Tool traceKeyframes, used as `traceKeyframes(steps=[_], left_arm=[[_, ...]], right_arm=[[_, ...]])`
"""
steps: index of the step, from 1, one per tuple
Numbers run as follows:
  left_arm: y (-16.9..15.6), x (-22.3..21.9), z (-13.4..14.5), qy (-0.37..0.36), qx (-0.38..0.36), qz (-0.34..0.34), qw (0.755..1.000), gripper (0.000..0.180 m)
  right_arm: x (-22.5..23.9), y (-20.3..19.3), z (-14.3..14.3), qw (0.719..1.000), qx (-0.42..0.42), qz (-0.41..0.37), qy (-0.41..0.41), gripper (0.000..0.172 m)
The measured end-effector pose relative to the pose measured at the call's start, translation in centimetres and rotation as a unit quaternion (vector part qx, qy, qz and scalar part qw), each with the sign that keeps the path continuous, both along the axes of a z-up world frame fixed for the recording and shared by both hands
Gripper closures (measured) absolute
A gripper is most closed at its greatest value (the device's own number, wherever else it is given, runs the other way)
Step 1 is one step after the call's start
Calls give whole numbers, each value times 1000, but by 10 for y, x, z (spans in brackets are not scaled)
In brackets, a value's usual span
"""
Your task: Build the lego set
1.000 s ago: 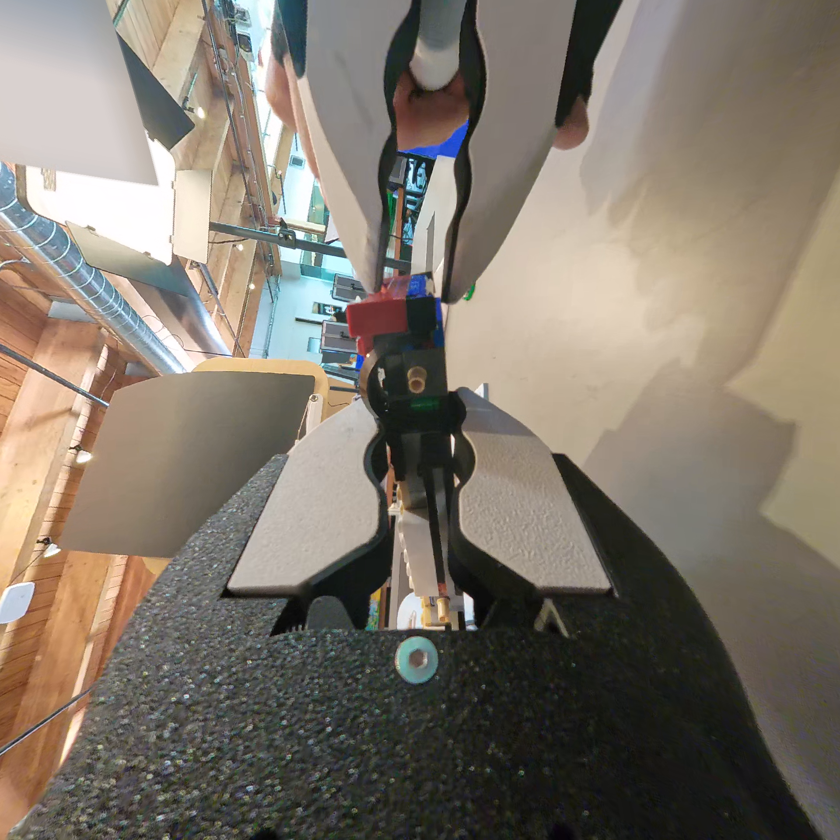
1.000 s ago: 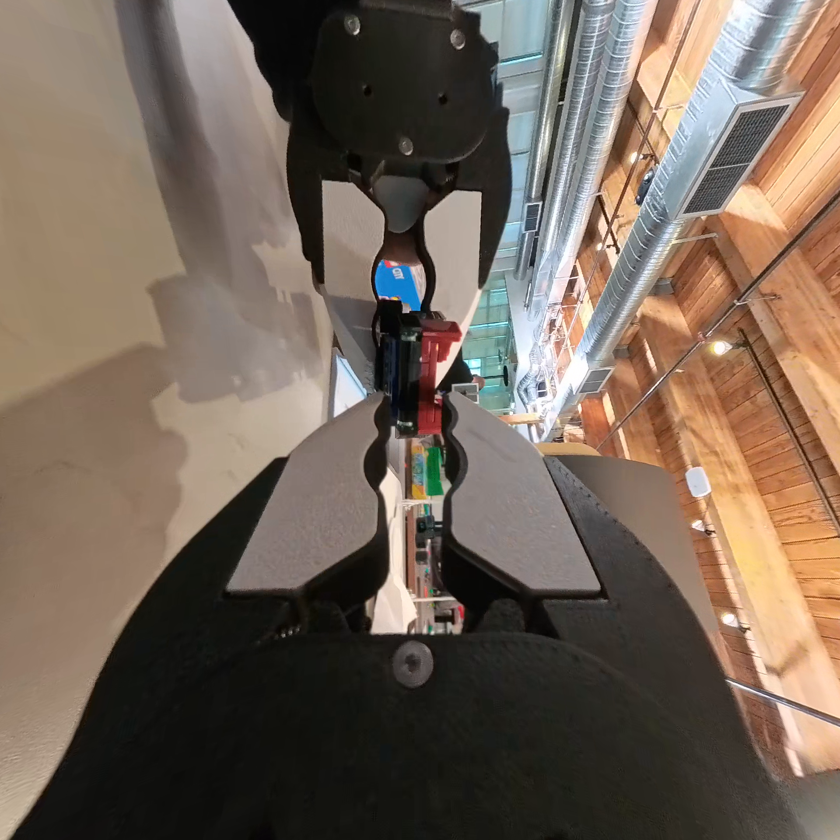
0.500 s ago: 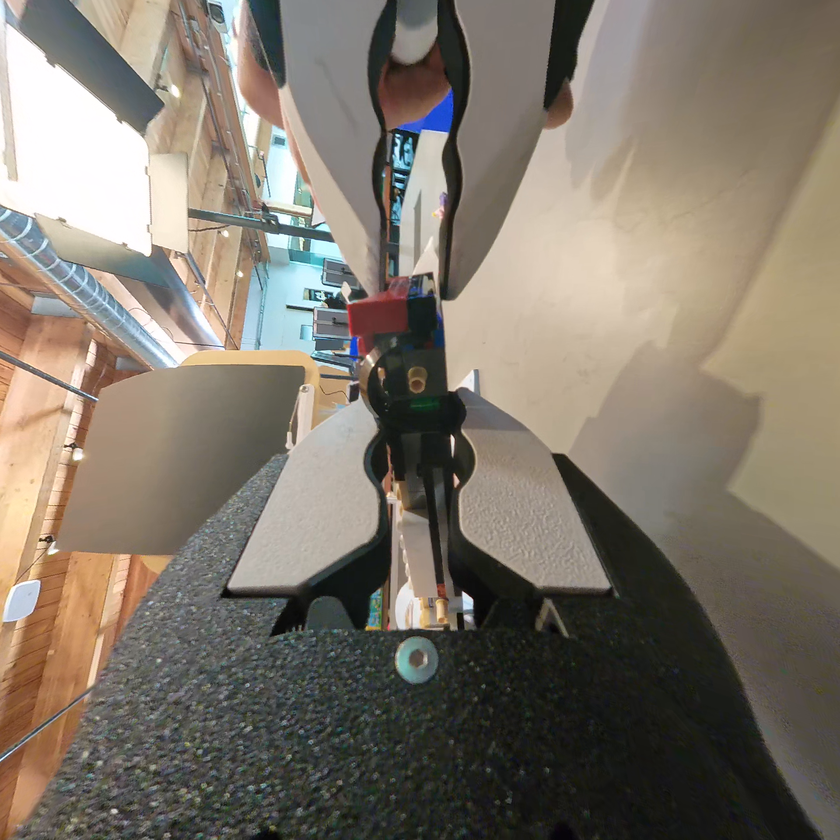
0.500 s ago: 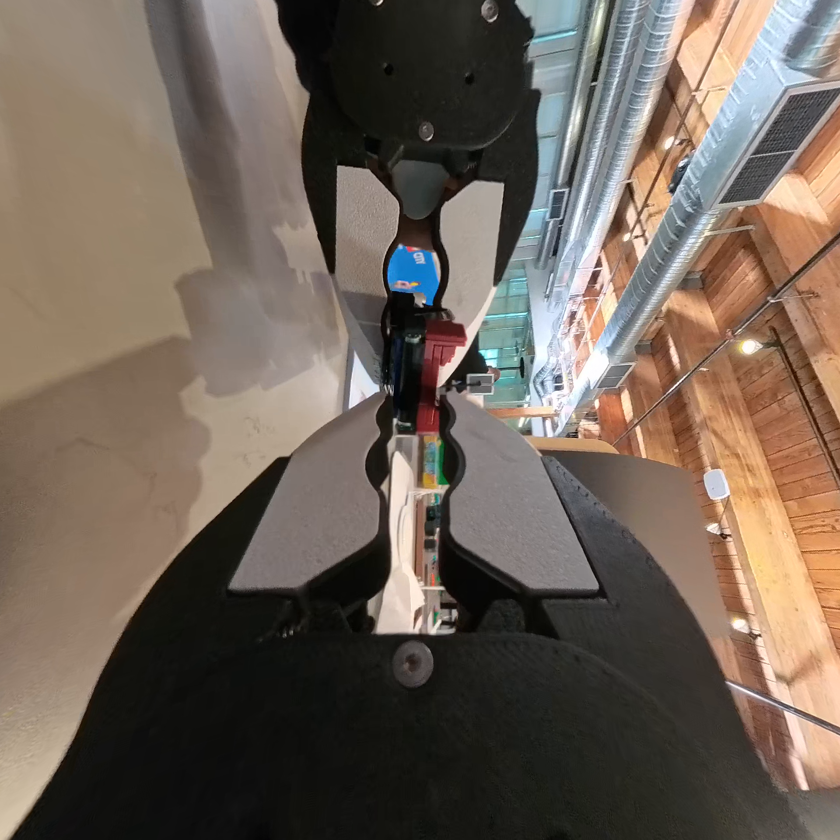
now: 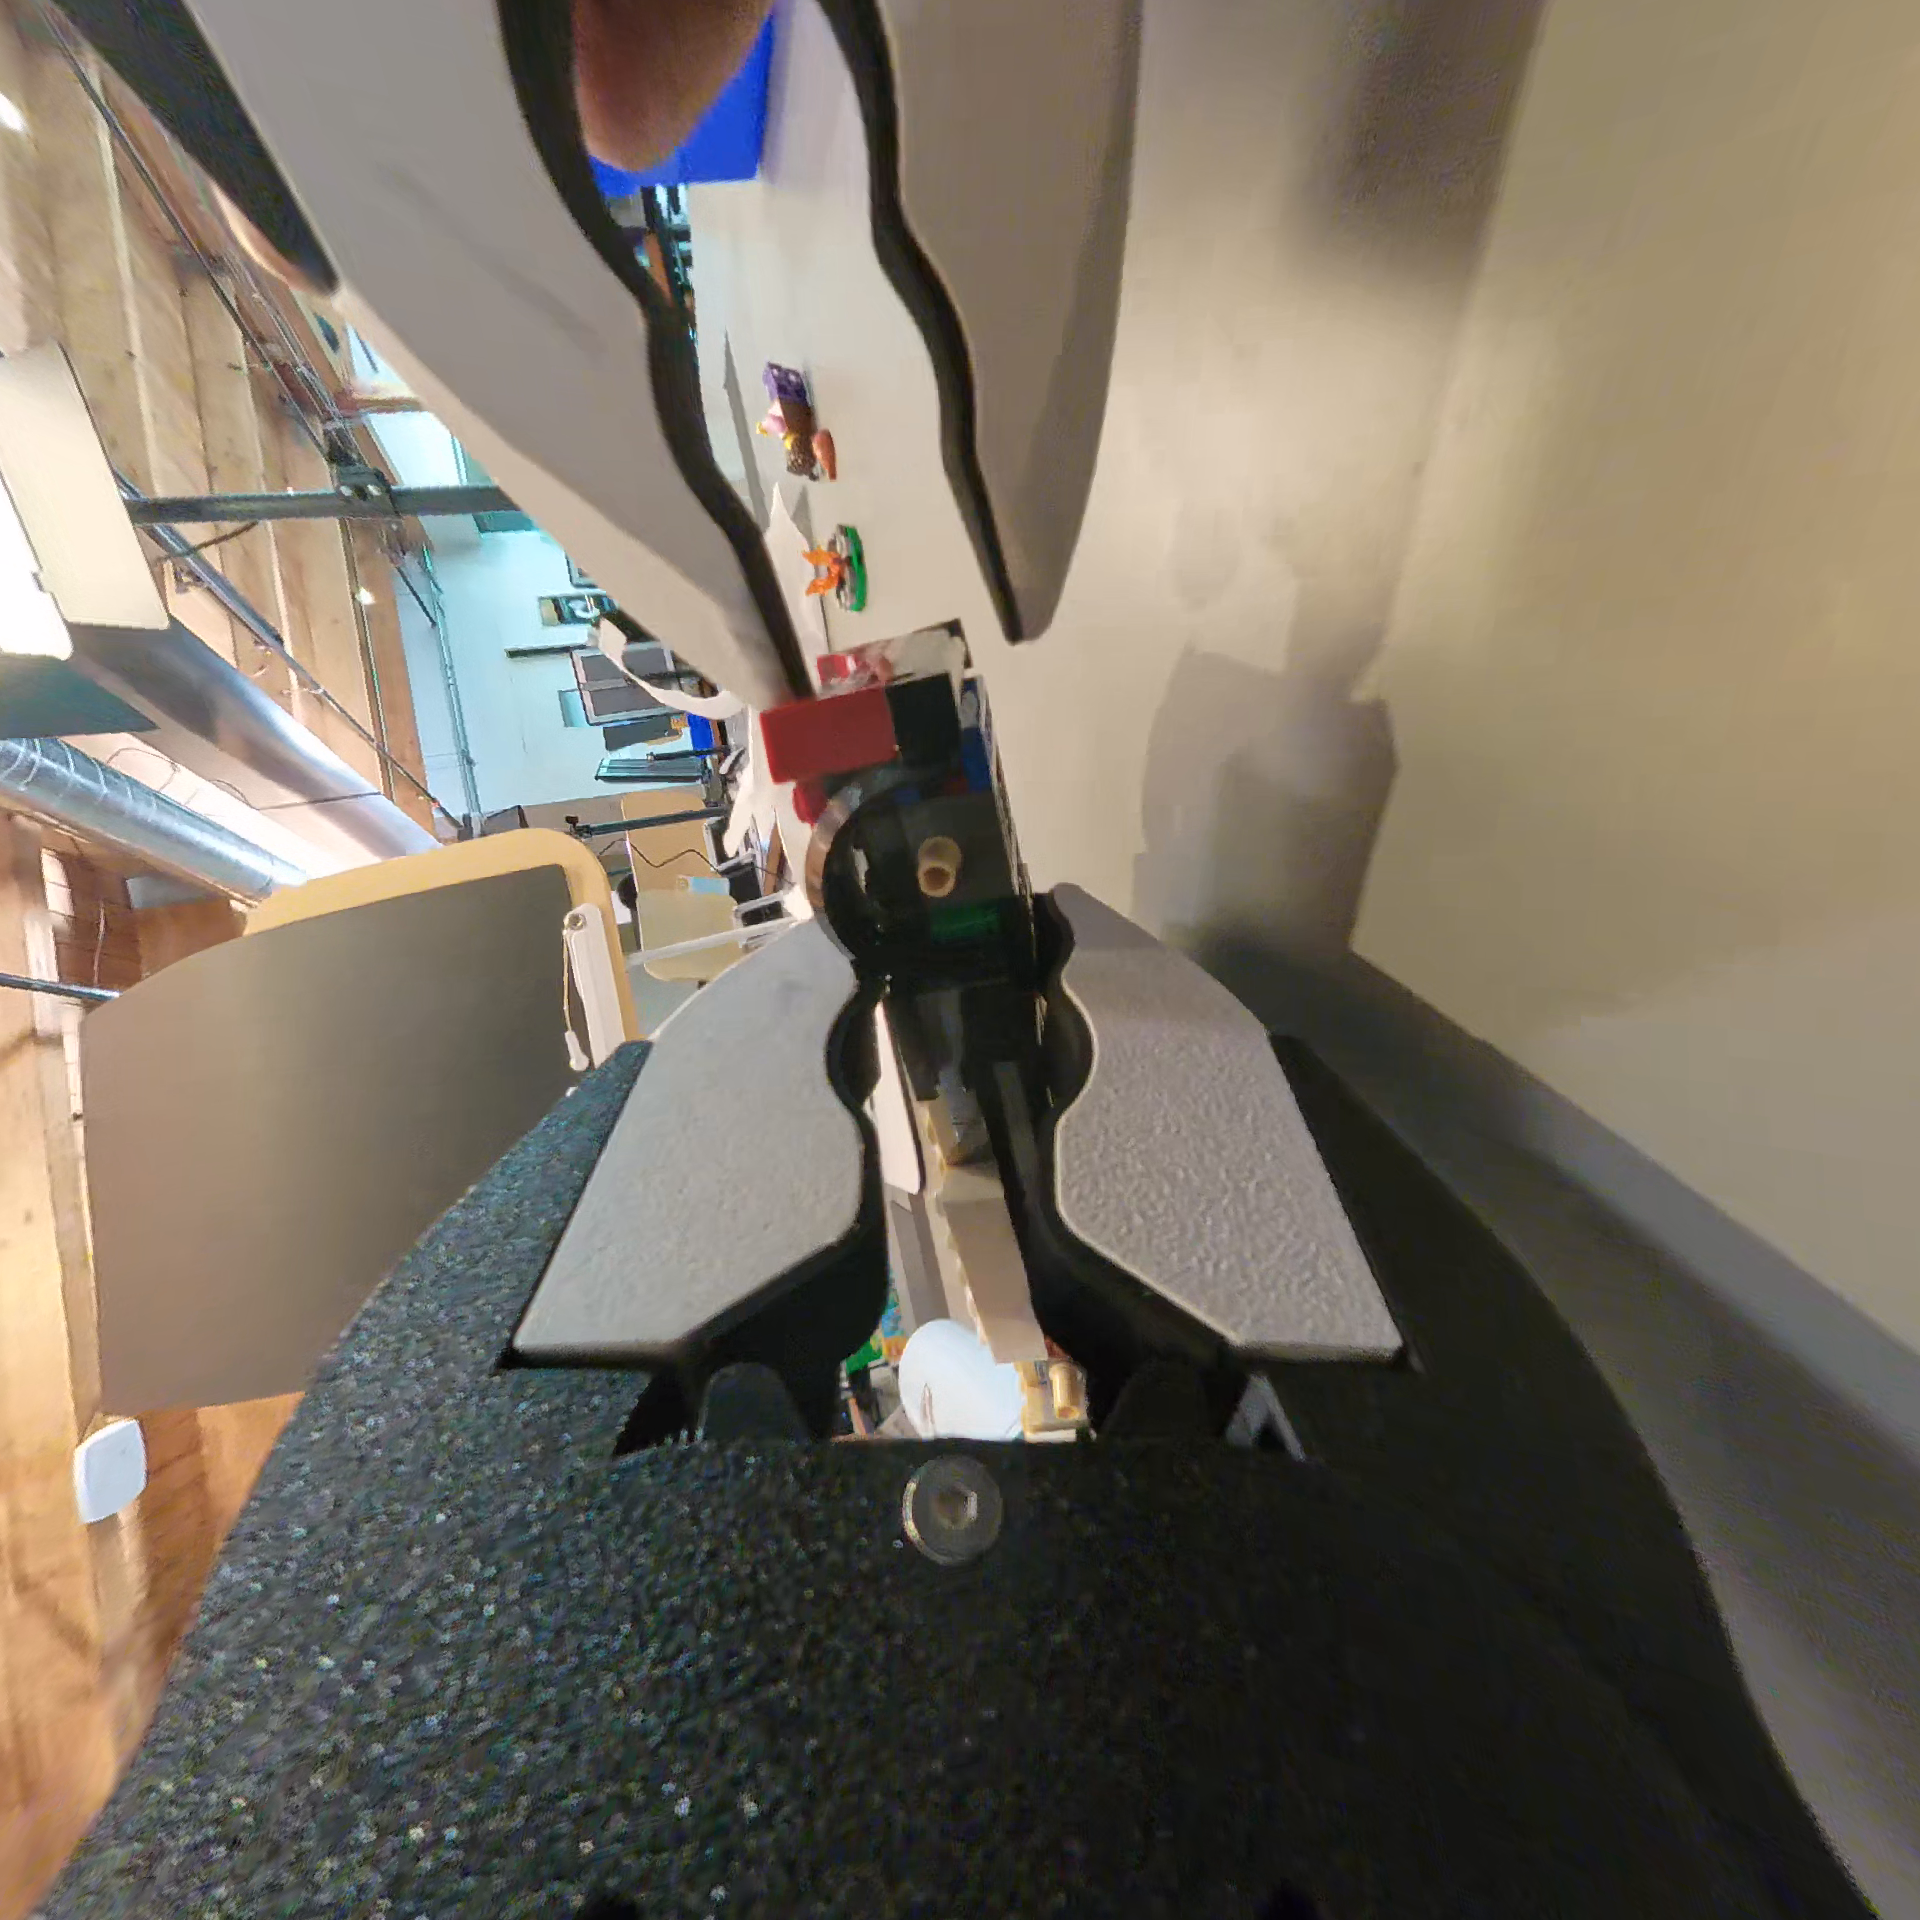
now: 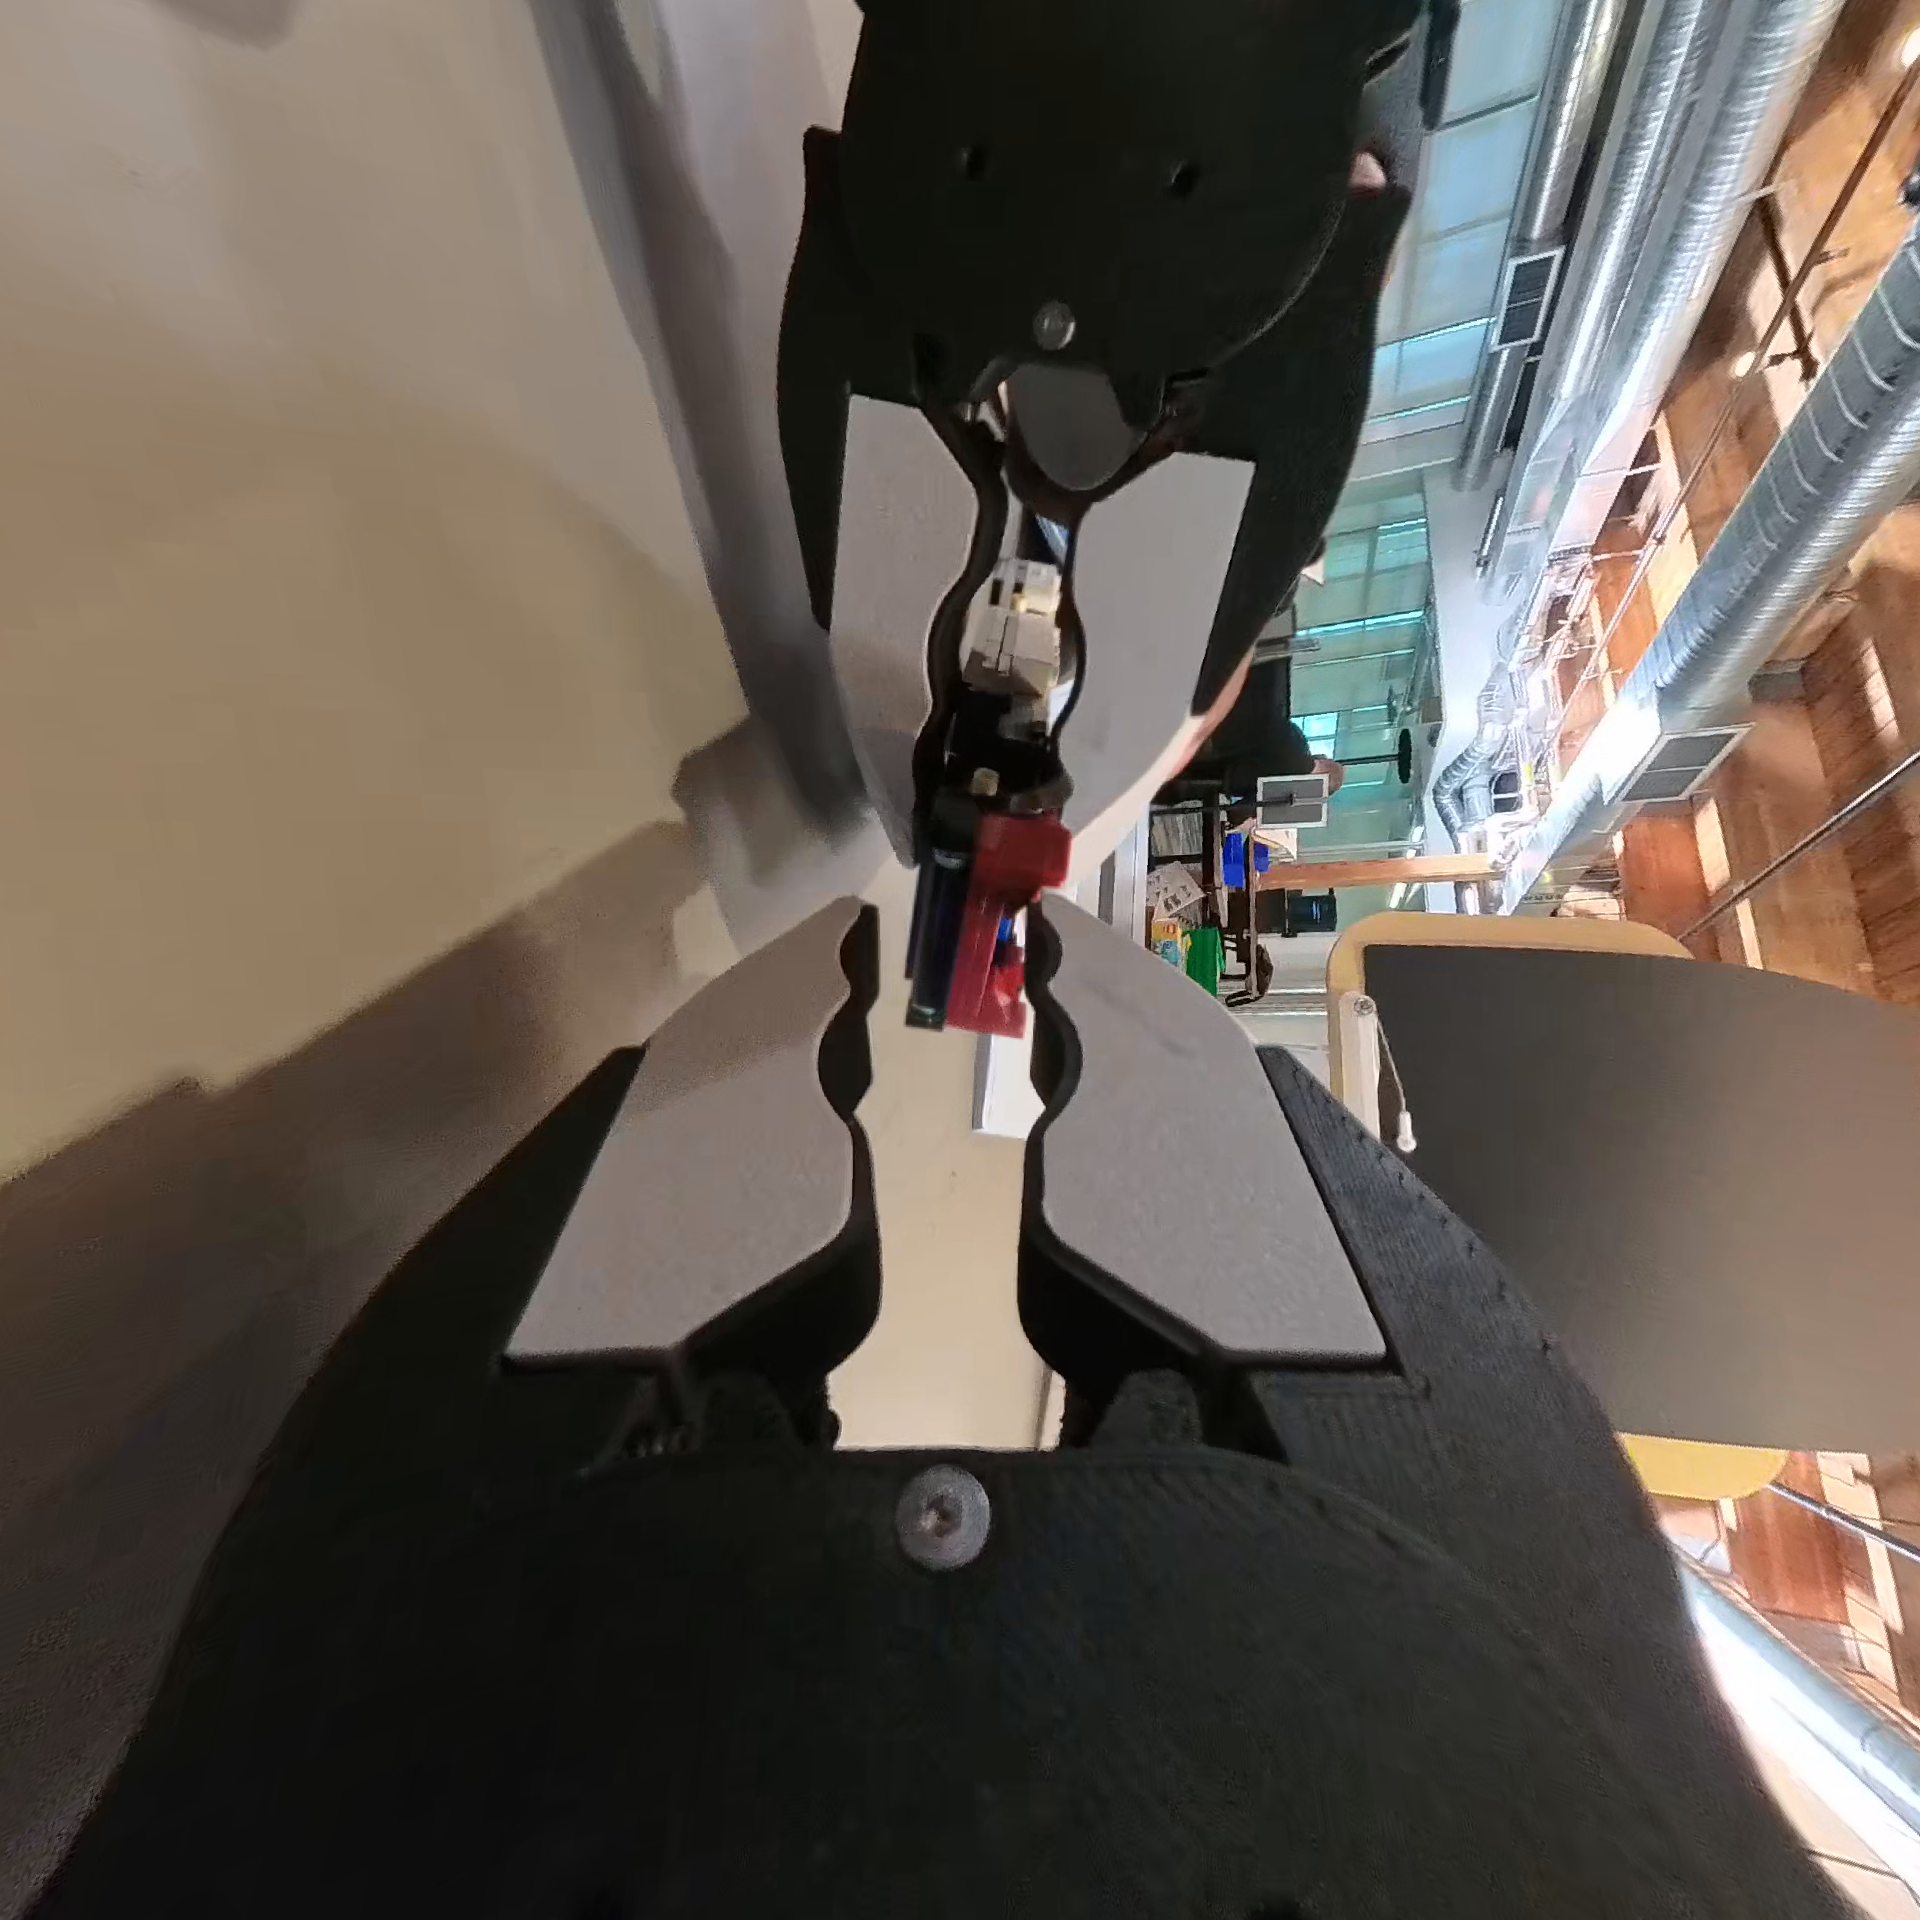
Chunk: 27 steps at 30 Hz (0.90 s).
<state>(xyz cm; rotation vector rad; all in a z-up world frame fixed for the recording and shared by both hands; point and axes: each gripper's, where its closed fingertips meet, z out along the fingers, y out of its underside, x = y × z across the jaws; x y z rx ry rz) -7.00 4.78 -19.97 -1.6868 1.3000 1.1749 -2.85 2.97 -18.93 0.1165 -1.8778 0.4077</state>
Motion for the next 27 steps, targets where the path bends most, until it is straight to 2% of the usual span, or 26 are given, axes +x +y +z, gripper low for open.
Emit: traceKeyframes(steps=[15,17,21,27], left_arm=[[5,12,4,-34,29,-2,999,154],[4,13,2,-51,19,-4,998,147],[-11,11,0,-117,-25,0,993,125],[-39,15,18,-295,-51,-20,954,123]], right_arm=[[-1,9,5,999,-4,-16,30,148],[0,9,5,999,-2,-14,33,150],[-1,16,-1,999,15,-19,26,153],[5,25,-28,997,56,-15,-58,144]])
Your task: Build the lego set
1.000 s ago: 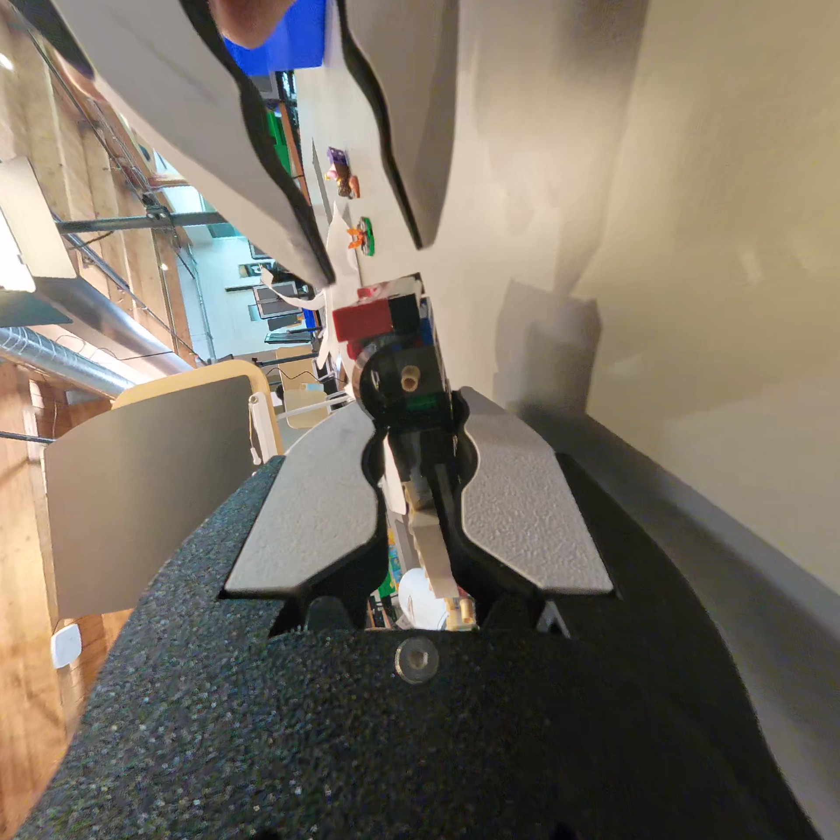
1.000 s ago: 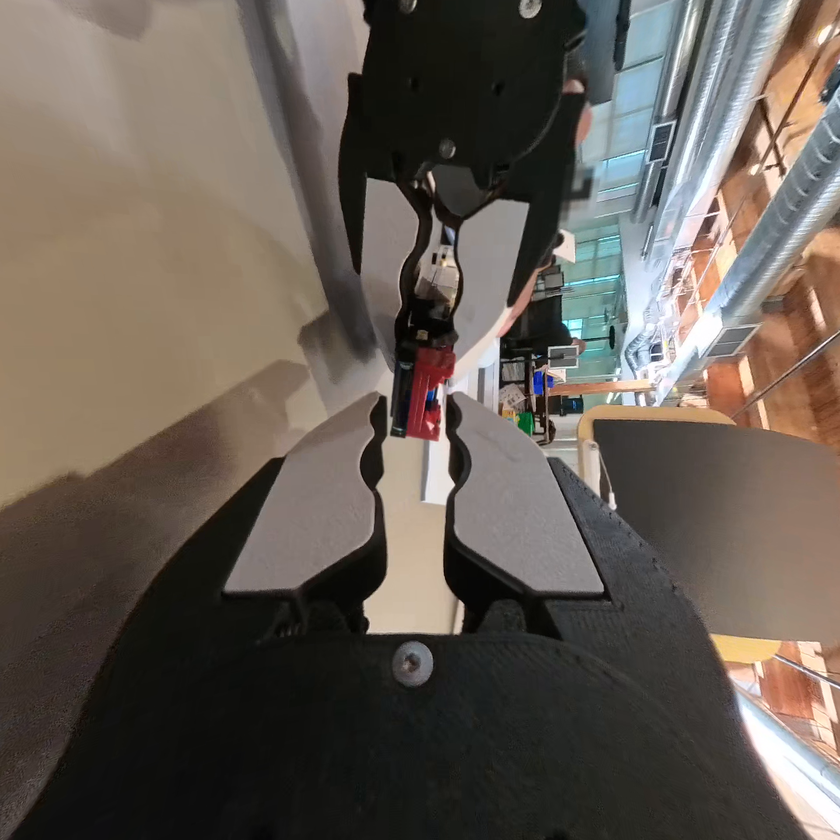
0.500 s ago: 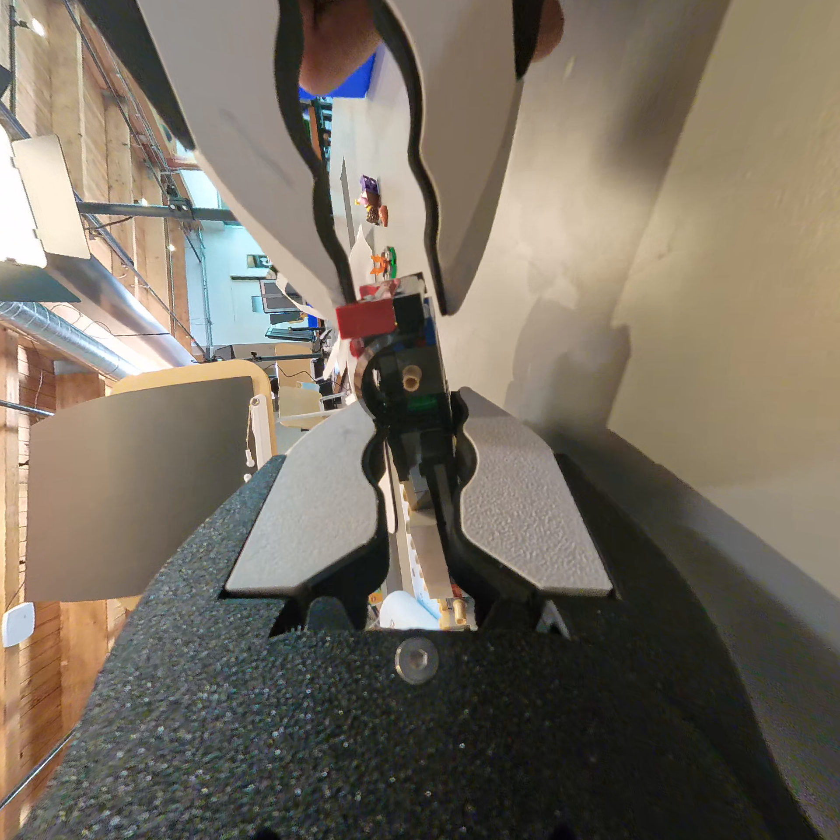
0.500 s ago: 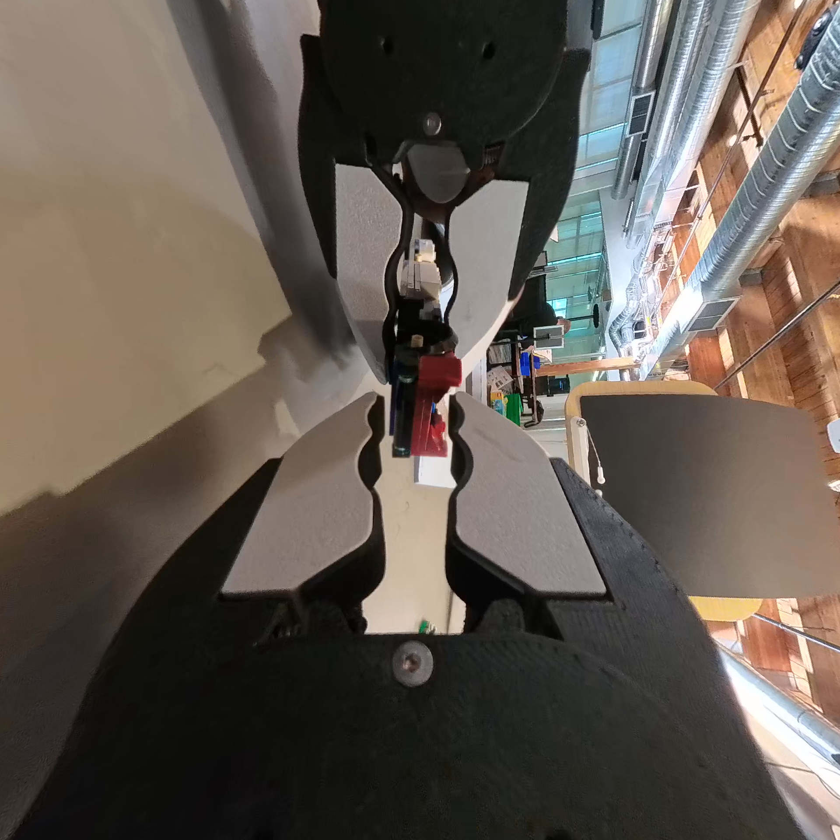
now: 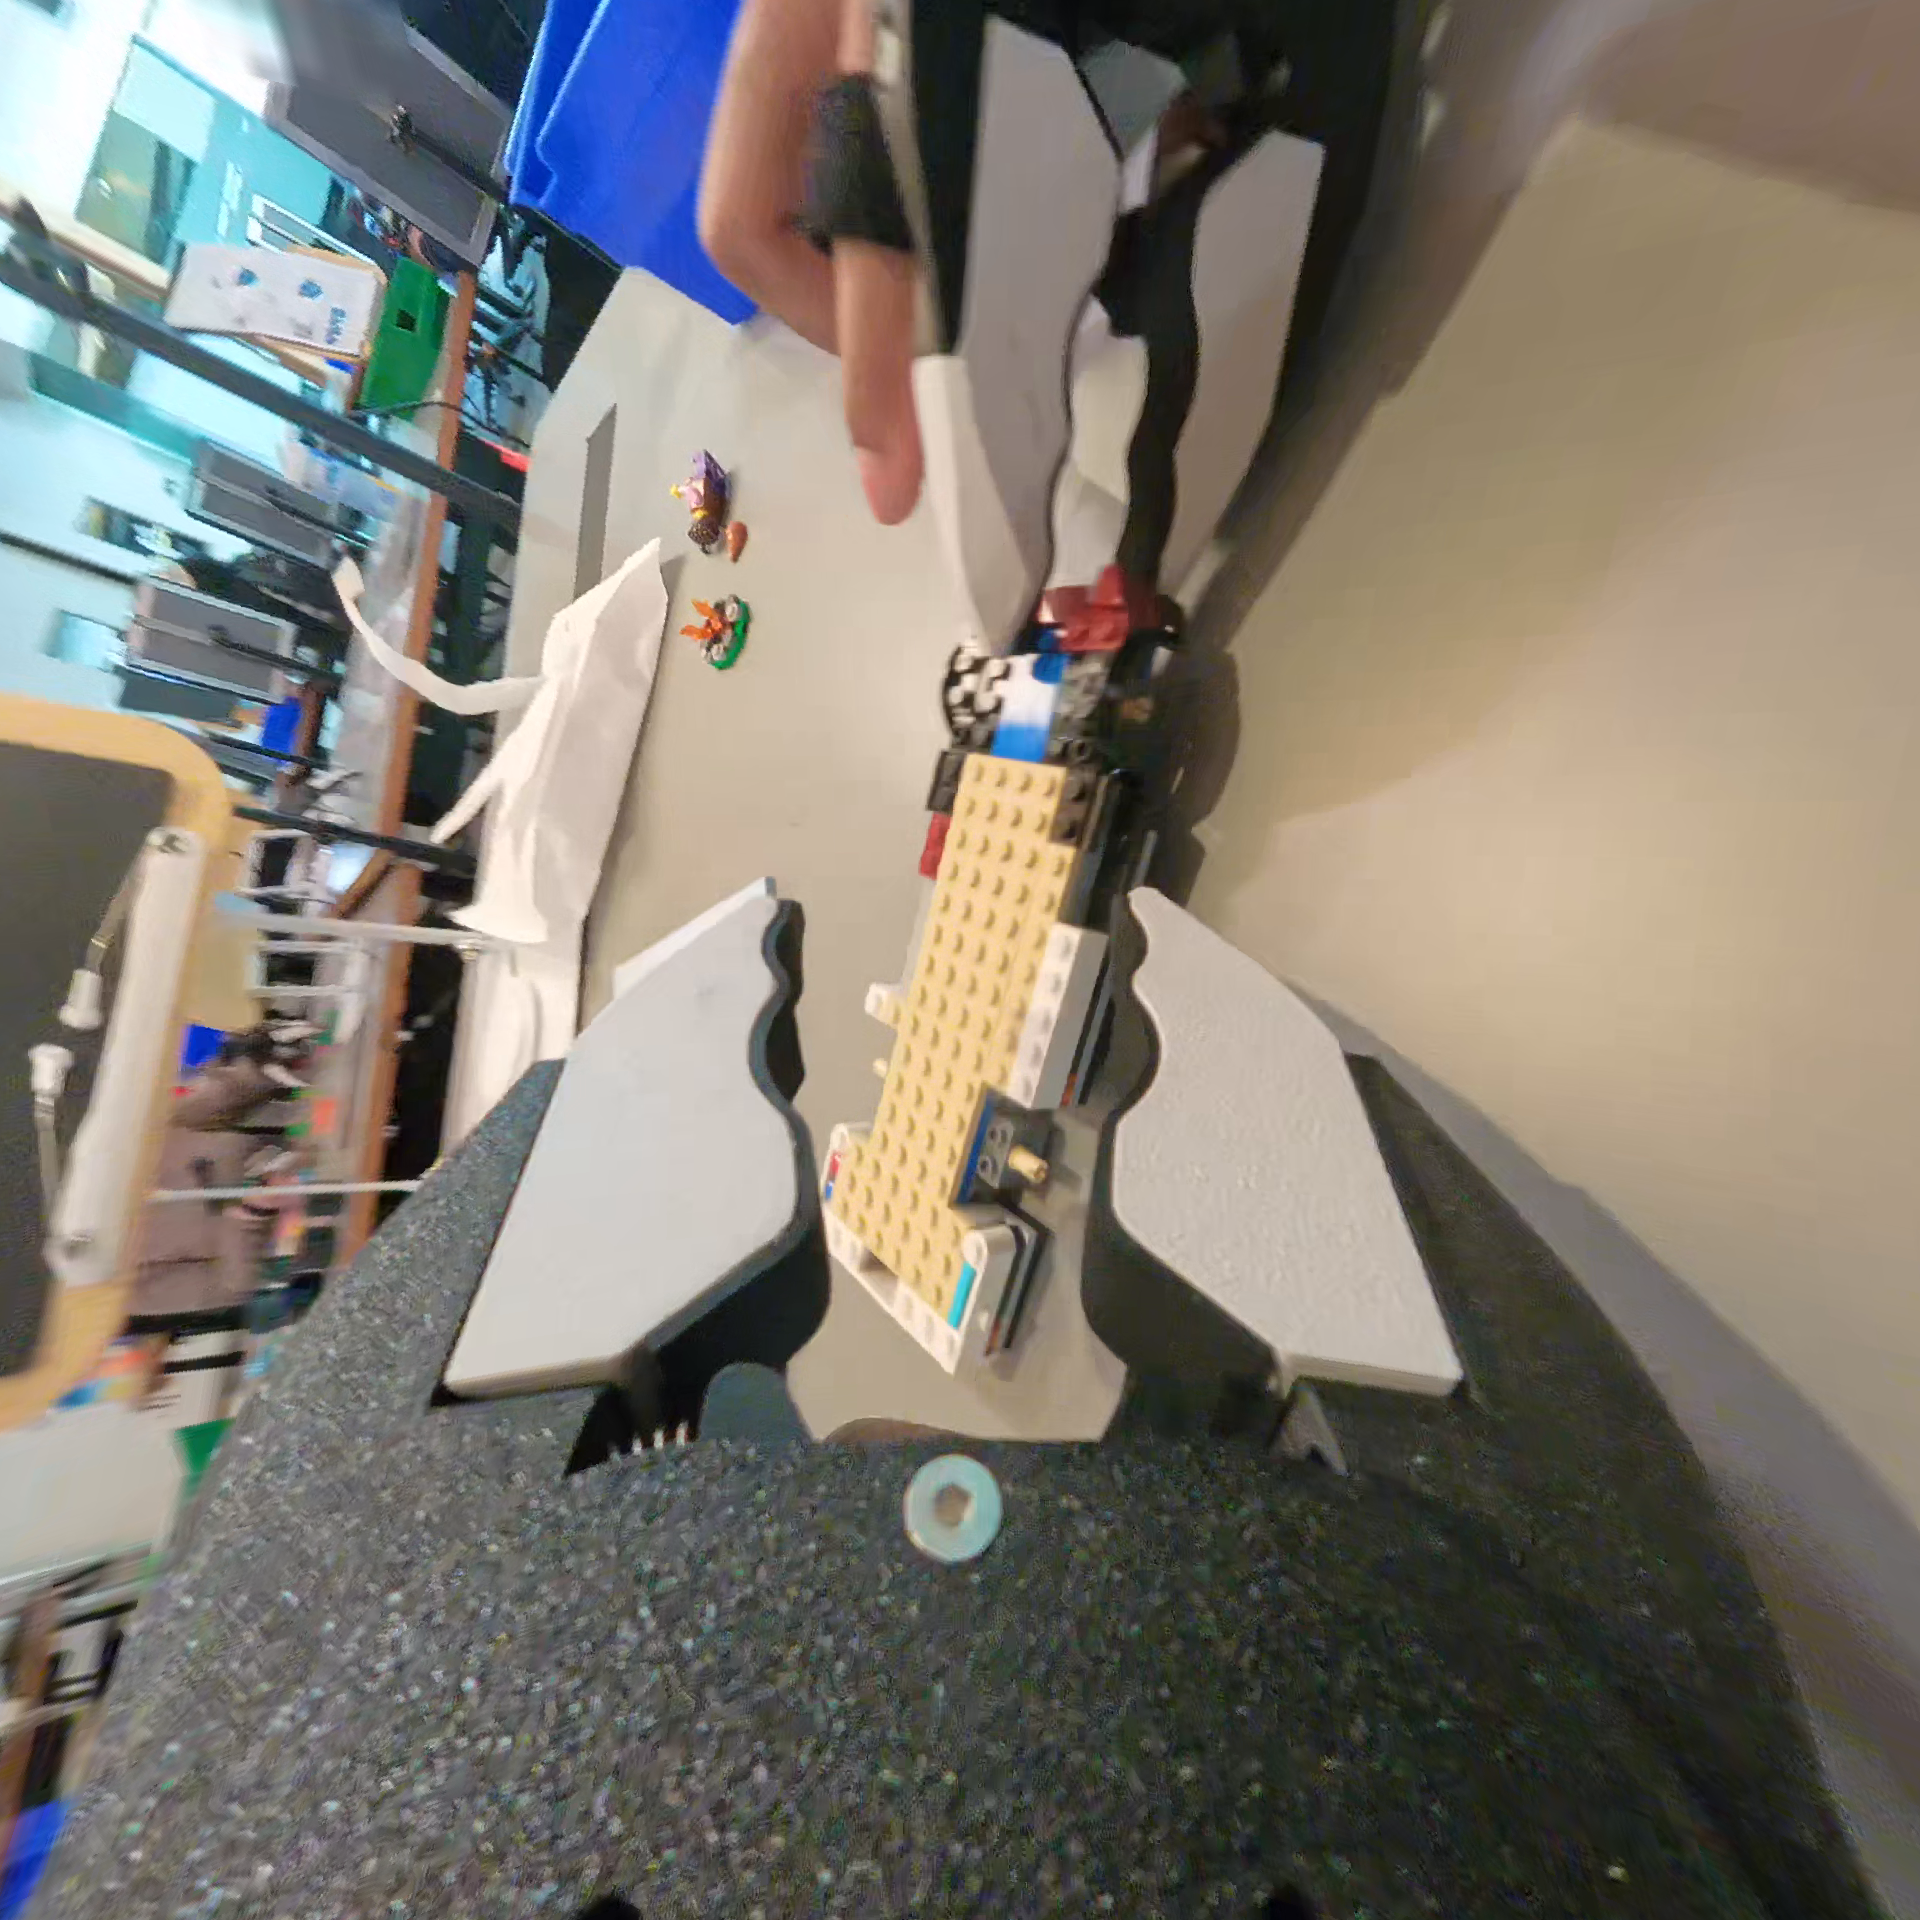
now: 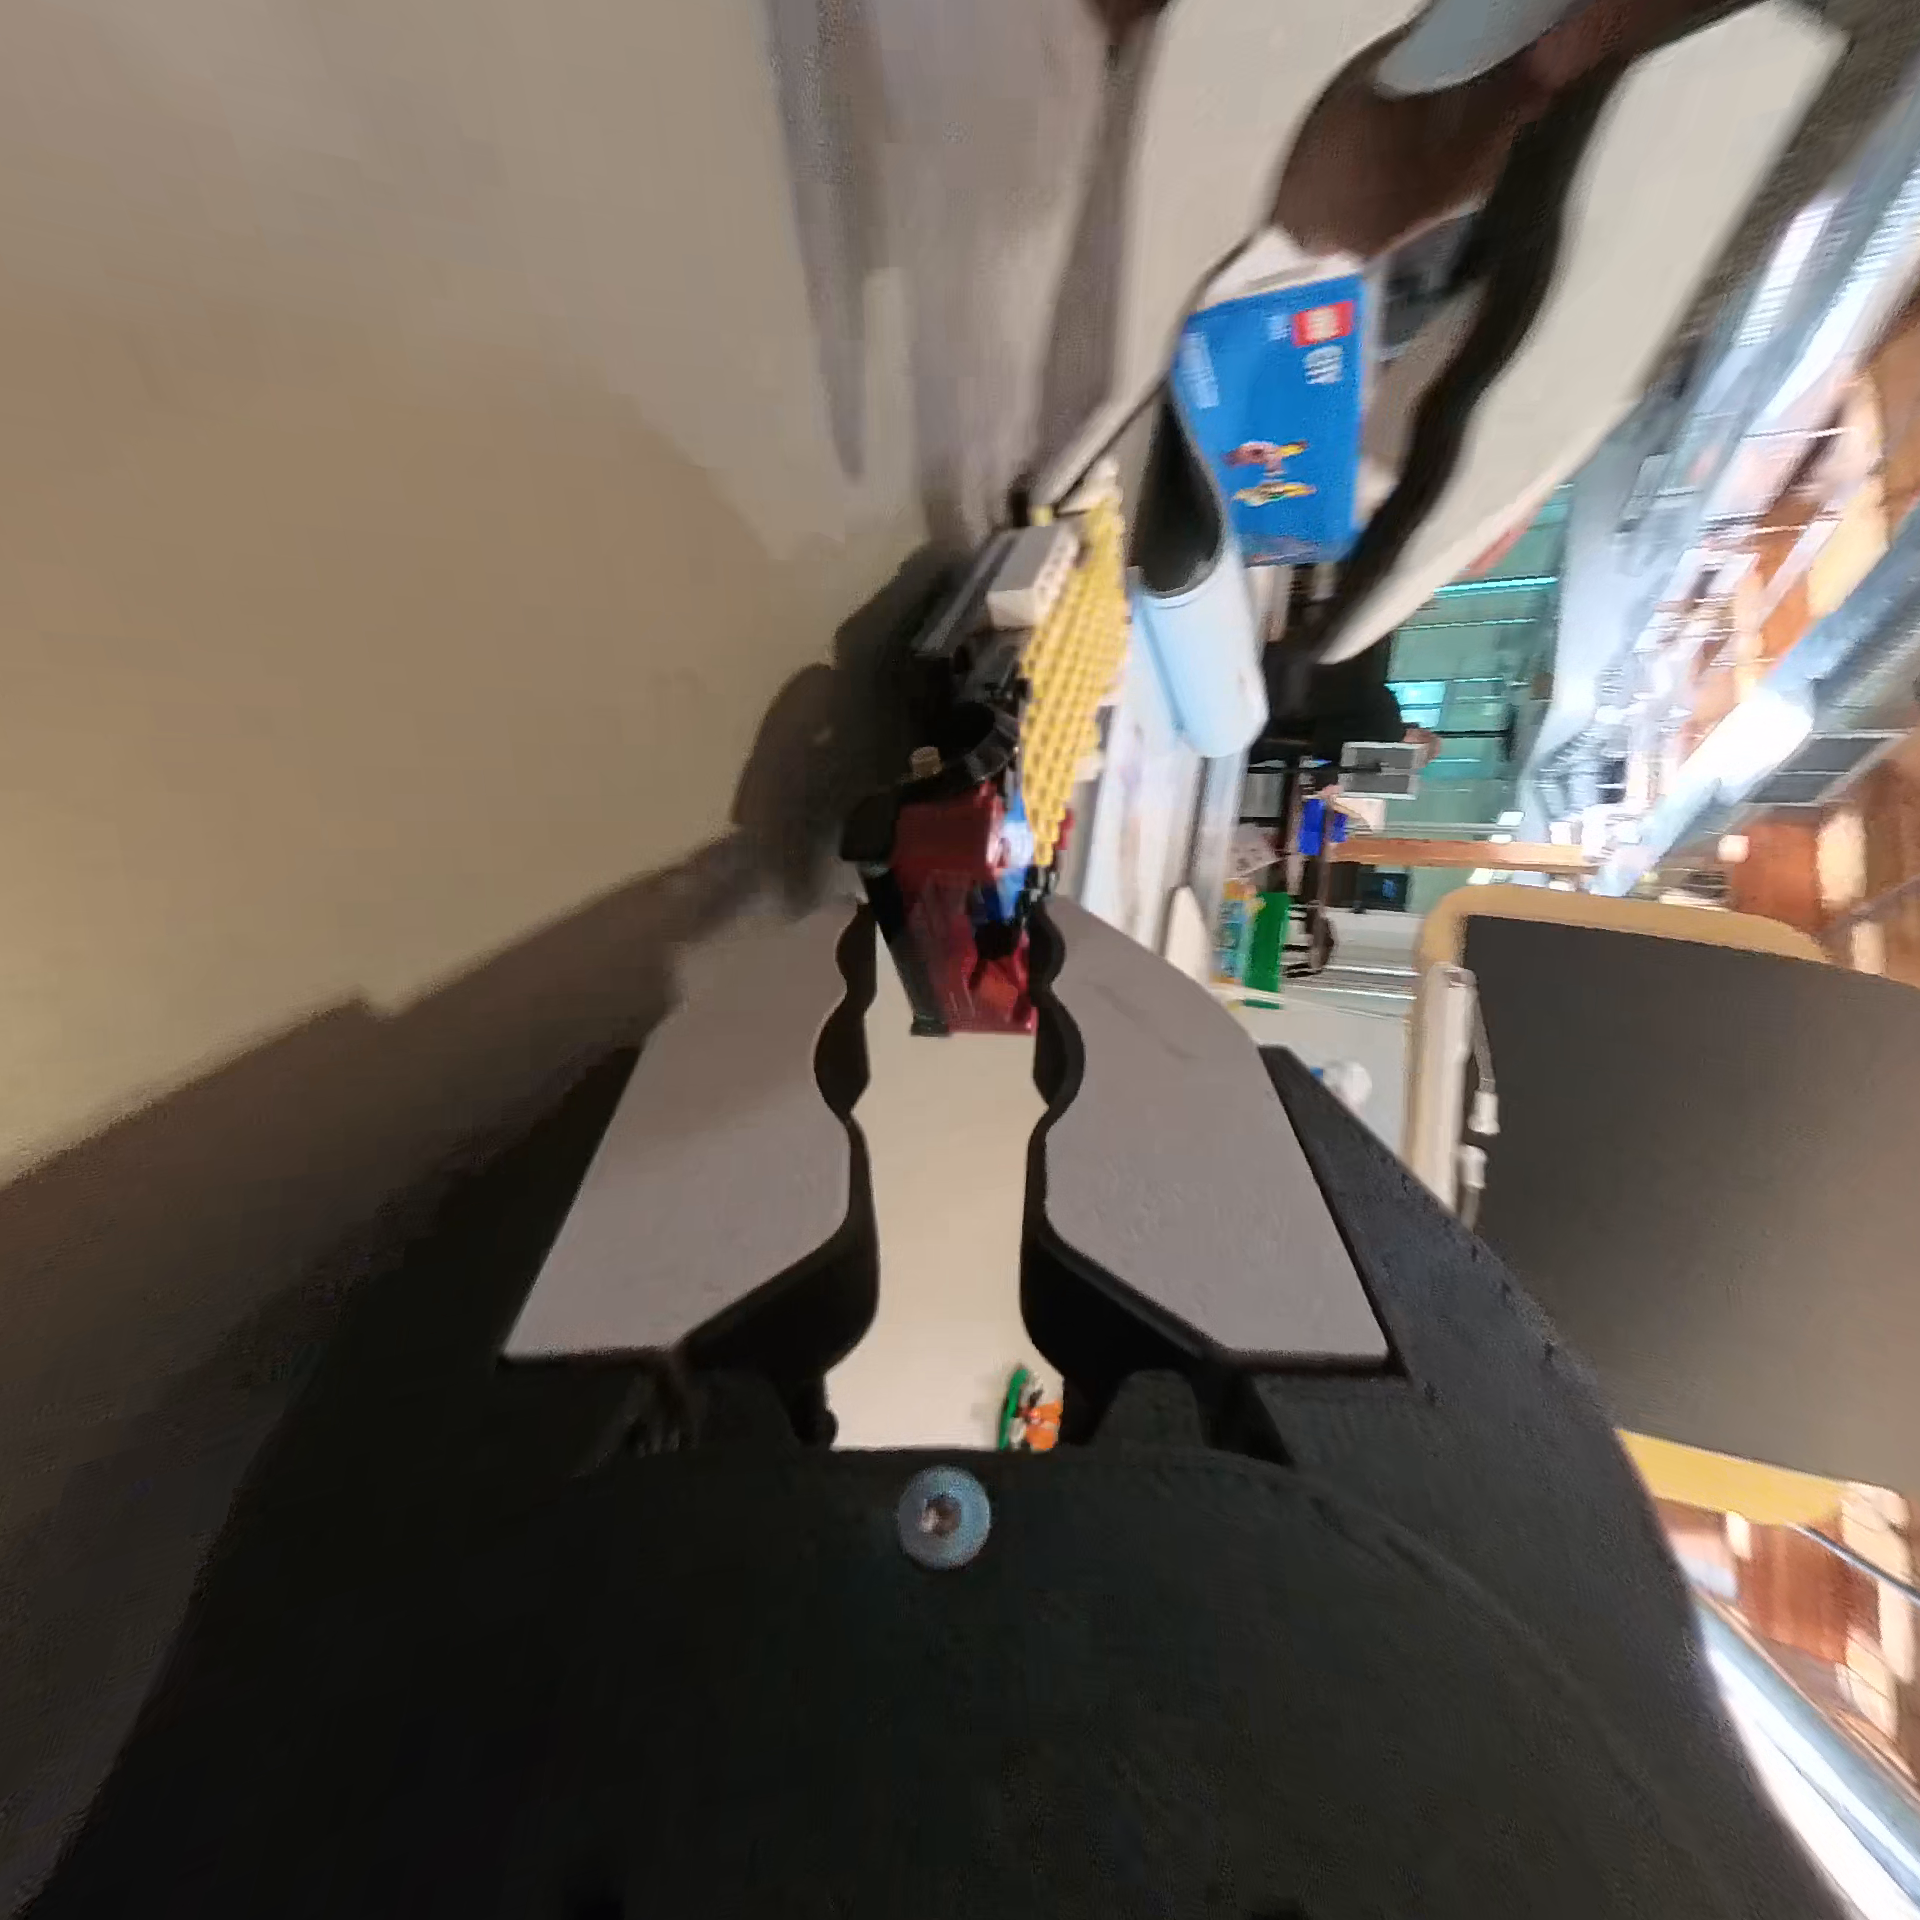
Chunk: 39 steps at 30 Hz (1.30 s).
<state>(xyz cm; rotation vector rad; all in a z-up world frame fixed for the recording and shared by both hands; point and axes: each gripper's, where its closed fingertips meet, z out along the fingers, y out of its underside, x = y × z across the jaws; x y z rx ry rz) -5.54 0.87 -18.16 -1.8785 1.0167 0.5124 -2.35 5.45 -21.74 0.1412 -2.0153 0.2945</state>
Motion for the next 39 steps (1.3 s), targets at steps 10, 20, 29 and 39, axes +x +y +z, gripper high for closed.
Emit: traceKeyframes(steps=[10,20,29,39], left_arm=[[-6,-9,-7,-183,-55,24,981,113],[3,-43,38,-309,67,62,946,110],[21,-104,35,-307,55,192,931,94],[107,-172,42,-235,-163,189,939,71]], right_arm=[[25,1,-14,976,-53,-39,-209,144],[23,17,15,954,-197,-100,-204,121],[-124,74,87,871,-446,-200,-49,131],[-209,129,65,743,-618,-253,-44,133]])
